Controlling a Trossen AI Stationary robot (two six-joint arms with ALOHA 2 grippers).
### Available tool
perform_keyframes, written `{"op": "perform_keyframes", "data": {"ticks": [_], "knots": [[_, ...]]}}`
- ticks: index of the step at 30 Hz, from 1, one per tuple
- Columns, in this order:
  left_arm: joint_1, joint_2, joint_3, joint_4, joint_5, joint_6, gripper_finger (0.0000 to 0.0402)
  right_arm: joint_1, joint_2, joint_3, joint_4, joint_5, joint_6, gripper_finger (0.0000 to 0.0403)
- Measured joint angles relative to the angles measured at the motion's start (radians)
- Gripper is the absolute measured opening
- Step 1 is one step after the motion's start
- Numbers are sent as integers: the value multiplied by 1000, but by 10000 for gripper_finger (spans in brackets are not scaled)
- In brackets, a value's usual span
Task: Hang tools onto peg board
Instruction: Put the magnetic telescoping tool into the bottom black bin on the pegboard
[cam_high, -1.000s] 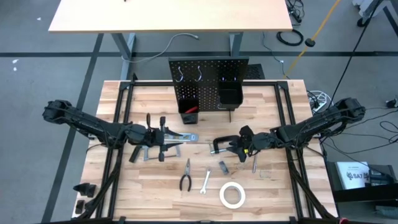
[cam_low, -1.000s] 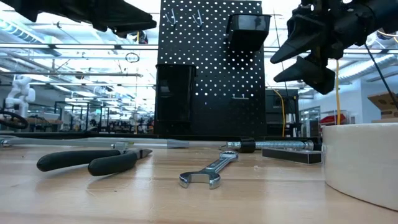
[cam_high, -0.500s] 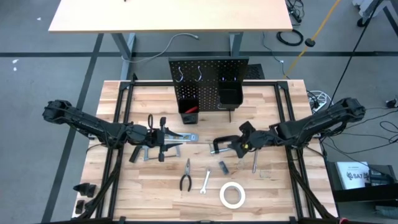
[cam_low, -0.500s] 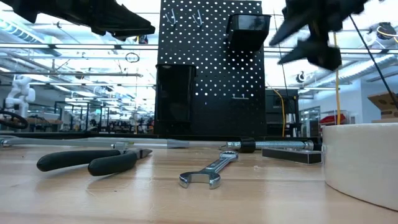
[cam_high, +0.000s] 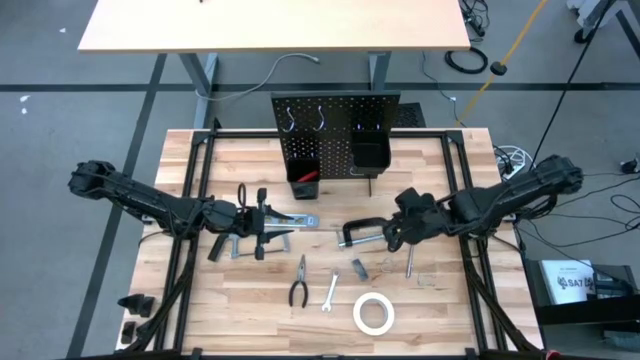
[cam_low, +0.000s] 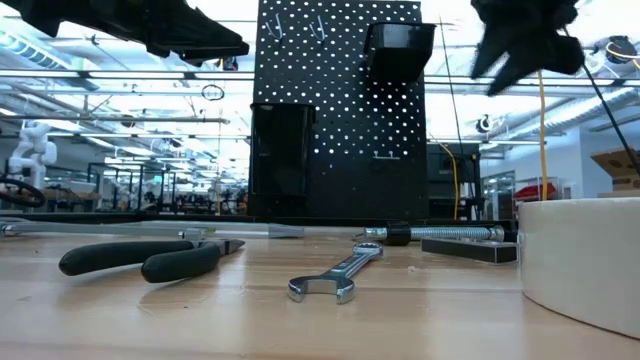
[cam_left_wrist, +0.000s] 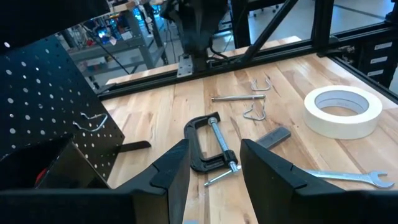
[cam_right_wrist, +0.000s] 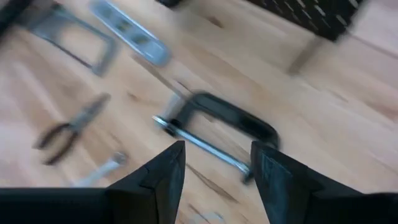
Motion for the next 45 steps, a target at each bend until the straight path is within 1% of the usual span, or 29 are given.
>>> {"op": "perform_keyframes", "data": {"ticks": [3, 6, 14, 21, 24, 29, 32, 40, 45], "knots": [[0, 0, 0, 0, 0, 0, 145, 8, 36, 0, -42, -3, 73, 176], [0, 0, 0, 0, 0, 0, 145, 11, 75, 0, -43, -20, 104, 176], [0, 0, 0, -3, 0, 0, 145, 11, 177, 15, -60, -126, 147, 176], [0, 0, 0, -7, 0, 0, 145, 28, 238, 89, -94, -109, 177, 176], [0, 0, 0, -9, 0, 0, 145, 42, 279, 90, -106, -139, 225, 176], [0, 0, 0, -37, 0, 0, 145, 67, 342, 90, -221, -201, 351, 176], [0, 0, 0, -34, 0, 0, 145, 84, 366, 90, -256, -231, 400, 176], [0, 0, 0, -33, 0, -1, 145, 116, 421, 76, -258, -320, 412, 176], [0, 0, 0, -33, 0, -1, 145, 148, 429, 76, -256, -361, 397, 176]]}}
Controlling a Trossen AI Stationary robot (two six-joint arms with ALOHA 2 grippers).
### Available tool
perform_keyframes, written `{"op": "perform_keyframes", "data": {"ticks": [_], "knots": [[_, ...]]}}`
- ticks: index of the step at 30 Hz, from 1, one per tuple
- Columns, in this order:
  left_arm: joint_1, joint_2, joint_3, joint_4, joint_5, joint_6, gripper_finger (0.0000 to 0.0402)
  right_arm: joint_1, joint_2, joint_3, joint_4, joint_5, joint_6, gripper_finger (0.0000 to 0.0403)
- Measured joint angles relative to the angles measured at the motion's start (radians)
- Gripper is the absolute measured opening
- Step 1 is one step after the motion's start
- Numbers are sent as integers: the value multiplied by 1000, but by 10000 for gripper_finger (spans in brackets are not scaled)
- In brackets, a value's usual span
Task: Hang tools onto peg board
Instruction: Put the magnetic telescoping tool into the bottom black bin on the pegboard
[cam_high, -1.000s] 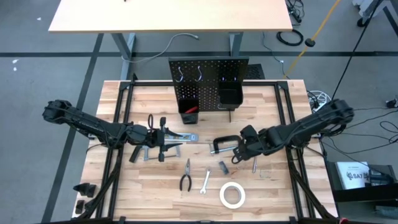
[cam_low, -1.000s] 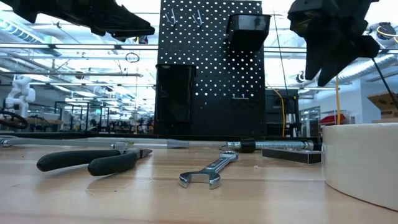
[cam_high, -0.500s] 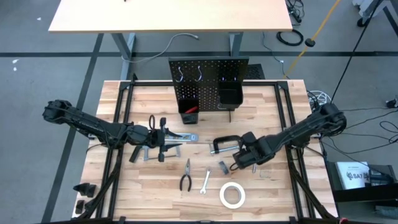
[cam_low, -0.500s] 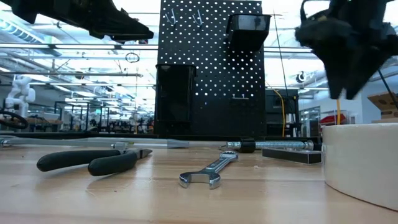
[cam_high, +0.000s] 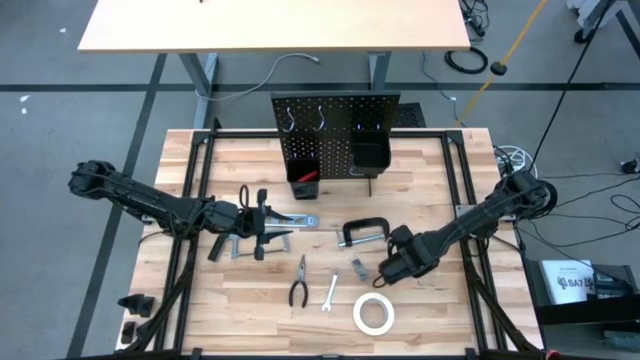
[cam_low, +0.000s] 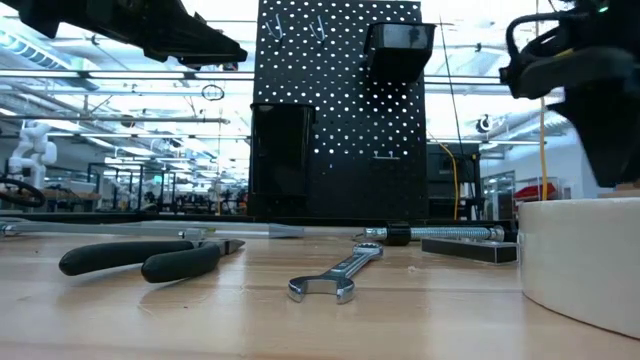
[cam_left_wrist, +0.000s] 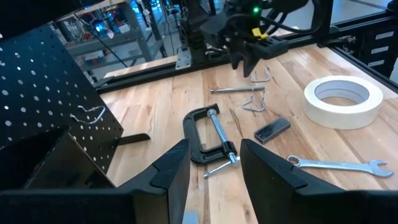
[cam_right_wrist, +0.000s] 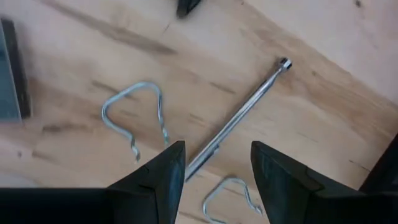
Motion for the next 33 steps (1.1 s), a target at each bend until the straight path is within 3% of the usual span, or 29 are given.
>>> {"op": "perform_keyframes", "data": {"ticks": [10, 15, 21, 33], "knots": [[0, 0, 0, 6, 0, 3, 145, 11, -106, -7, -116, -14, -24, 176], [0, 0, 0, 9, 0, 22, 145, -5, -222, -160, 87, 16, -26, 176], [0, 0, 0, 15, -2, 27, 145, -11, -281, -355, 250, 33, 188, 176], [4, 0, 0, 3, -8, 28, 145, -7, -240, -373, 363, 59, 256, 176]]}}
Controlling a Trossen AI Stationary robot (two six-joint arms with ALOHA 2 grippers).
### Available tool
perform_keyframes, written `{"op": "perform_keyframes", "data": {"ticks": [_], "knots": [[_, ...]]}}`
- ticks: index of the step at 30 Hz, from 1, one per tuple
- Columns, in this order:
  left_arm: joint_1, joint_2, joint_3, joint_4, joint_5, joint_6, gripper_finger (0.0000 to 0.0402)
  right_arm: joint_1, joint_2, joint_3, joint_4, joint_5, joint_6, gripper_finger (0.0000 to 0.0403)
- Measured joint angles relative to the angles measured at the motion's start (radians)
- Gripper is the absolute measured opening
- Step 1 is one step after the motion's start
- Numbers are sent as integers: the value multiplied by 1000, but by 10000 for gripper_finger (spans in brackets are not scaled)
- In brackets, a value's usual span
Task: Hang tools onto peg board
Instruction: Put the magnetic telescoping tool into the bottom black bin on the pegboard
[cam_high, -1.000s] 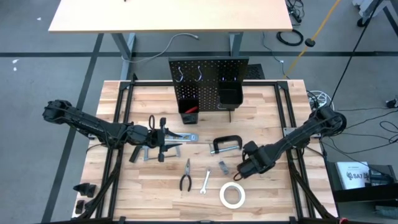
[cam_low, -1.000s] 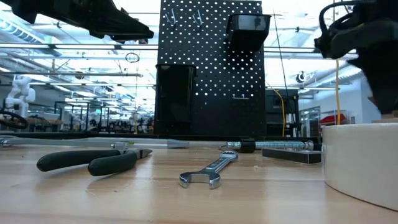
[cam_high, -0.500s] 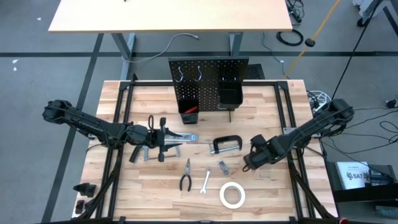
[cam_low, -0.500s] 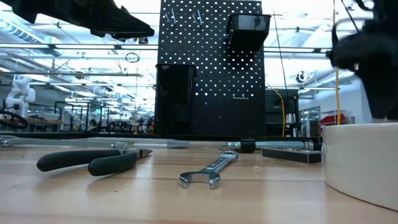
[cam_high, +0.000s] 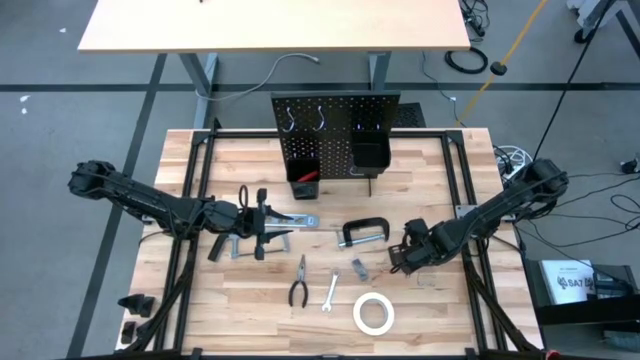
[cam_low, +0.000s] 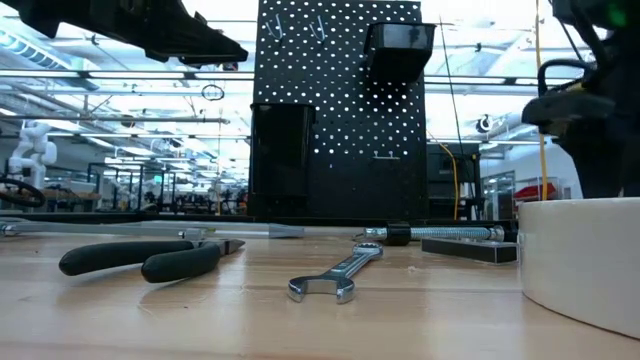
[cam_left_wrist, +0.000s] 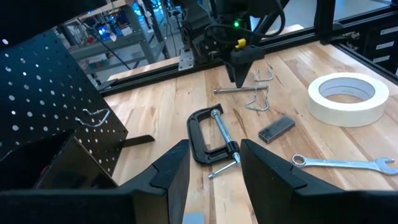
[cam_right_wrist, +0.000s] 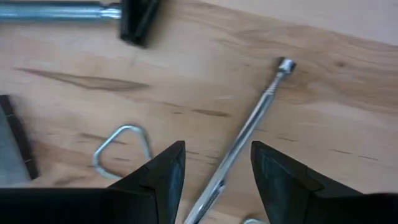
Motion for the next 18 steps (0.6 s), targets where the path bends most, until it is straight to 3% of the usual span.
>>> {"op": "perform_keyframes", "data": {"ticks": [11, 18], "knots": [[4, 0, 0, -16, 0, -36, 145, 0, 91, 0, 3, -53, 10, 172], [4, 0, 0, -83, 0, -81, 145, -4, 94, 0, 14, -56, -21, 115]]}}
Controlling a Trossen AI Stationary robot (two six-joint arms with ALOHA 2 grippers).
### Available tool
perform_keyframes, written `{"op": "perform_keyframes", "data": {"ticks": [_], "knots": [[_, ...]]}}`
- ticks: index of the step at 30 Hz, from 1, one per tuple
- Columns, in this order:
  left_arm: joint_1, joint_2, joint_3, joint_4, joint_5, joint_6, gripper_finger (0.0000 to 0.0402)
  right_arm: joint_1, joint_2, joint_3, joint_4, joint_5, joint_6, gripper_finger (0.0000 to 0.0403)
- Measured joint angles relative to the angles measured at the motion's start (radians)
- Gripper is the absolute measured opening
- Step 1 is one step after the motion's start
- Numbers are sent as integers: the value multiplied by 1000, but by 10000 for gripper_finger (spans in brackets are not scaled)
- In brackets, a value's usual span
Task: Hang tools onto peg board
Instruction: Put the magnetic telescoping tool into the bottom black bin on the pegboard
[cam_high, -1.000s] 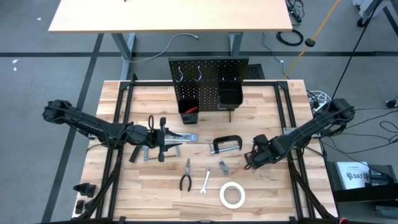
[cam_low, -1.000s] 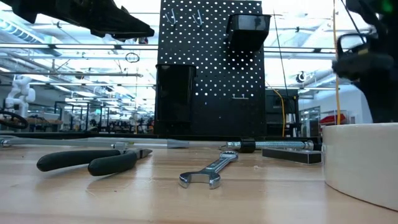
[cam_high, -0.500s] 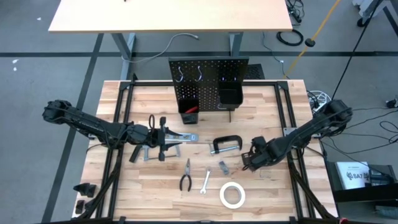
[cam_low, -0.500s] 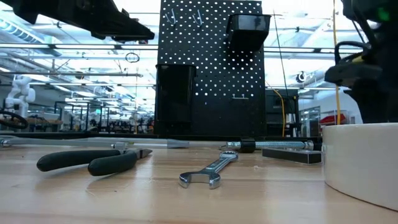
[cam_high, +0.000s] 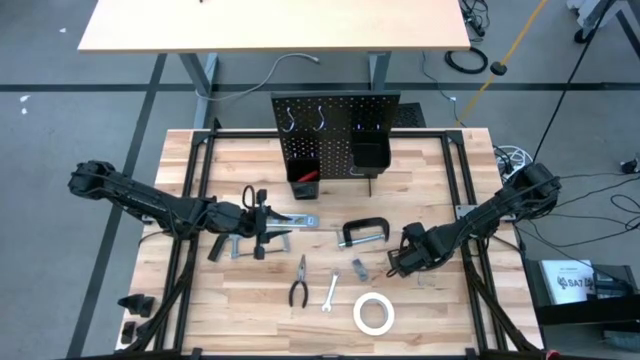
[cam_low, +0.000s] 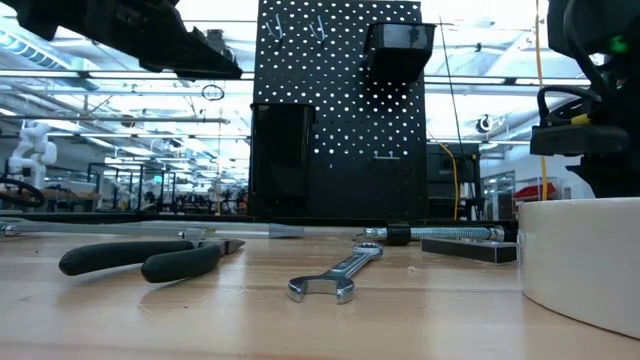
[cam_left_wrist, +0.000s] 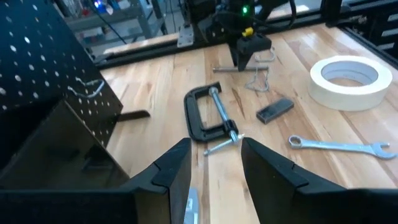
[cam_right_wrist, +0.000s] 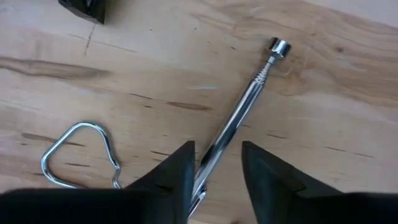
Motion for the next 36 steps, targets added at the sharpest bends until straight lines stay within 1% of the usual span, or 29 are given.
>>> {"op": "perform_keyframes", "data": {"ticks": [5, 9, 12, 16, 23, 26, 29, 34, 36], "knots": [[0, 0, 0, -15, 0, 0, 145, 0, 0, 0, 2, 1, 32, 59], [0, 0, 0, -14, 0, 0, 145, 0, 16, 3, 21, 9, 36, 35], [0, 1, 0, -14, 0, 0, 145, -1, 34, 5, 43, 10, 15, 34], [0, 2, 0, -14, 0, -2, 145, -2, 48, 3, 76, 10, -3, 45], [0, 2, 0, -13, 0, -26, 145, 0, 49, 2, 79, 4, -41, 64], [0, 2, 0, -13, 0, -26, 145, 0, 50, 2, 79, -2, -48, 64], [0, 2, 0, -12, 0, -26, 145, 0, 50, 2, 79, -8, -57, 52], [0, 2, 0, -11, 0, -26, 145, 0, 50, 1, 76, -9, -74, 14], [0, 2, 0, -11, 0, -26, 145, 0, 50, 1, 76, -10, -89, 11]]}}
